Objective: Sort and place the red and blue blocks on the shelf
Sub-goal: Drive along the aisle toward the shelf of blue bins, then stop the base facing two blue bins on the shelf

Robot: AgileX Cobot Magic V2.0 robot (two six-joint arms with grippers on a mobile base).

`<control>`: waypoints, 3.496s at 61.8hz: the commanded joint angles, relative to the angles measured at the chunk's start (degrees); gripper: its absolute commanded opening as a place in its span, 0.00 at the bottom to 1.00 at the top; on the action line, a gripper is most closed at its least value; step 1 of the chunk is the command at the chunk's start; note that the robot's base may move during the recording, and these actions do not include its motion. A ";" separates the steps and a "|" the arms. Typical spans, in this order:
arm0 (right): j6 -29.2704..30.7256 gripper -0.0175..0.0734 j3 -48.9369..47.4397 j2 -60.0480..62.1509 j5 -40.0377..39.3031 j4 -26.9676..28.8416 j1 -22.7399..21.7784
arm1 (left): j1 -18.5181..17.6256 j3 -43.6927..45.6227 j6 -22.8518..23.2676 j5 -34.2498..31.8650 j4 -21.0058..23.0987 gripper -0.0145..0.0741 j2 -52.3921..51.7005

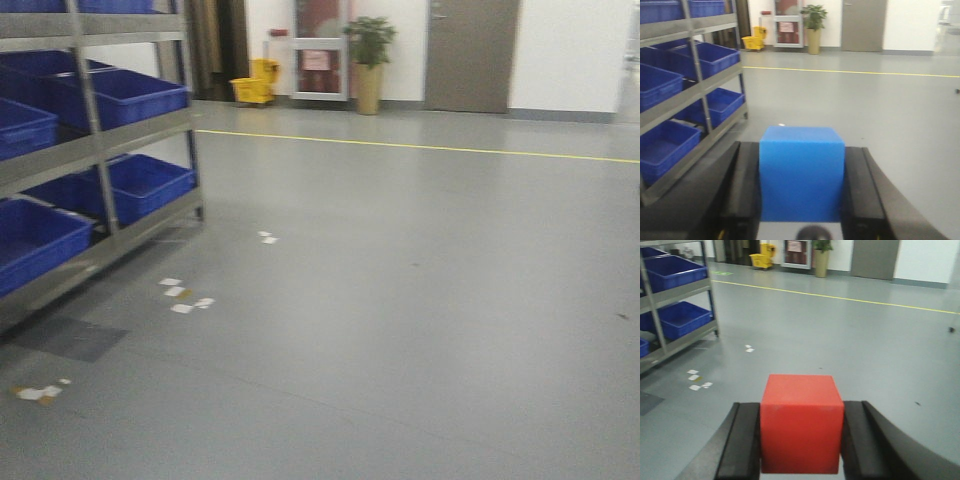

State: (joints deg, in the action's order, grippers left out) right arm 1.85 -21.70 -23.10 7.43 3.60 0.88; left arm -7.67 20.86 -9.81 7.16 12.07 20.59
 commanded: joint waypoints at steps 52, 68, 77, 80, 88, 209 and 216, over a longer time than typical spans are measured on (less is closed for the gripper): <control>0.23 0.25 -1.65 -0.17 -5.16 0.16 -0.37 | -0.14 1.91 0.06 -5.02 0.24 0.30 0.27; 0.23 0.25 -1.65 -0.17 -5.16 0.16 -0.37 | -0.14 1.91 0.06 -5.02 0.24 0.30 0.27; 0.23 0.25 -1.65 -0.17 -5.16 0.16 -0.37 | -0.14 1.91 0.06 -5.02 0.24 0.30 0.27; 0.23 0.25 -1.65 -0.17 -5.16 0.16 -0.37 | -0.14 1.91 0.06 -5.02 0.24 0.30 0.27; 0.23 0.25 -1.65 -0.17 -5.16 0.16 -0.37 | -0.14 1.91 0.06 -5.02 0.24 0.30 0.27; 0.23 0.25 -1.65 -0.17 -5.16 0.16 -0.37 | -0.14 1.91 0.06 -5.02 0.24 0.30 0.27; 0.23 0.25 -1.65 -0.17 -5.16 0.16 -0.37 | -0.14 1.91 0.06 -5.02 0.24 0.30 0.27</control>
State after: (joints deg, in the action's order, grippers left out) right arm 1.85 -21.70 -23.10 7.43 3.60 0.88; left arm -7.67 20.86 -9.81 7.16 12.07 20.59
